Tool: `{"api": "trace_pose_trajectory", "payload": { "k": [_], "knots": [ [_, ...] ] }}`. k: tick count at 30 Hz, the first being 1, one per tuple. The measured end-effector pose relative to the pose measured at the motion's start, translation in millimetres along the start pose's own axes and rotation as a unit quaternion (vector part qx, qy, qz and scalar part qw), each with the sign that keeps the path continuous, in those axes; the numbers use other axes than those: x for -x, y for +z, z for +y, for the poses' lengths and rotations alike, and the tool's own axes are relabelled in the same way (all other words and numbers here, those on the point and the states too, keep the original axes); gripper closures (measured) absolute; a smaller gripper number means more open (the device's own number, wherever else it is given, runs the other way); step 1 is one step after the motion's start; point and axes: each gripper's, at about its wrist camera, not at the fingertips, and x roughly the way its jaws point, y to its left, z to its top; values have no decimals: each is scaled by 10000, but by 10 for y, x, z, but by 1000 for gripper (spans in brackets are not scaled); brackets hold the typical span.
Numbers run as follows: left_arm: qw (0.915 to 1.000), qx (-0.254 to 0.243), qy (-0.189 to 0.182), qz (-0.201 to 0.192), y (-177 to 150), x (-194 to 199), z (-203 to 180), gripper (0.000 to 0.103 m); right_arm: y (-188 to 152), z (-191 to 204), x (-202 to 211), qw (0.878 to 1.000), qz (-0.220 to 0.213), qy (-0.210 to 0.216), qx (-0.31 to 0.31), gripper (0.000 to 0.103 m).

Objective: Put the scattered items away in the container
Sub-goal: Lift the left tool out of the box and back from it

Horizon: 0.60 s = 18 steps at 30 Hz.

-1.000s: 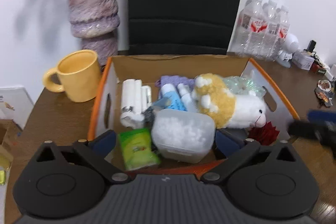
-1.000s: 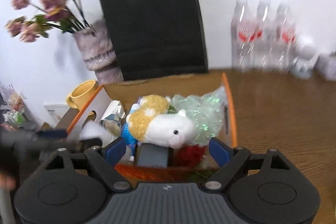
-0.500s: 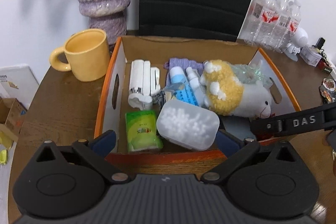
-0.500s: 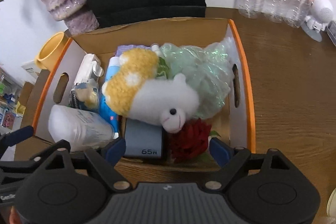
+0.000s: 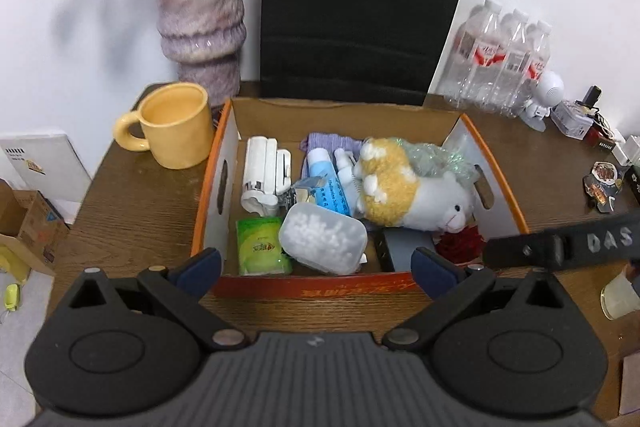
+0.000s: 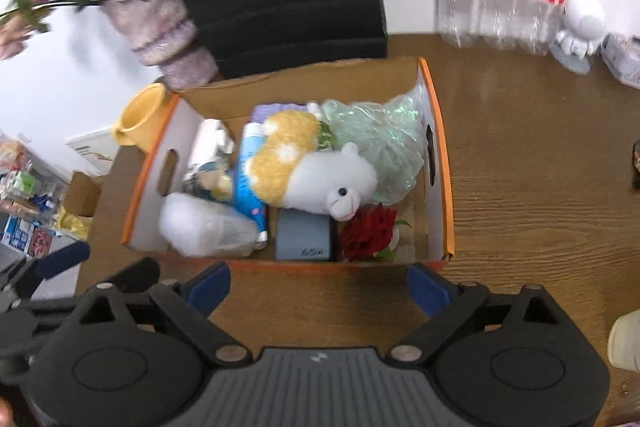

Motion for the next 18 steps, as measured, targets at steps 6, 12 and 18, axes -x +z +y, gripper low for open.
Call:
{"api": "trace_pose_trajectory", "payload": {
  "k": [6, 12, 18],
  "knots": [
    [9996, -152, 106, -205, -49, 362, -133, 0, -189, 116, 436, 9991, -296, -153, 245, 4],
    [9990, -199, -68, -389, -137, 669, -185, 0, -391, 122, 780, 9970, -653, -160, 386, 0],
    [9954, -224, 294, -886, -523, 725, -241, 0, -848, 95, 723, 9888, -1418, -208, 403, 0]
  ]
}}
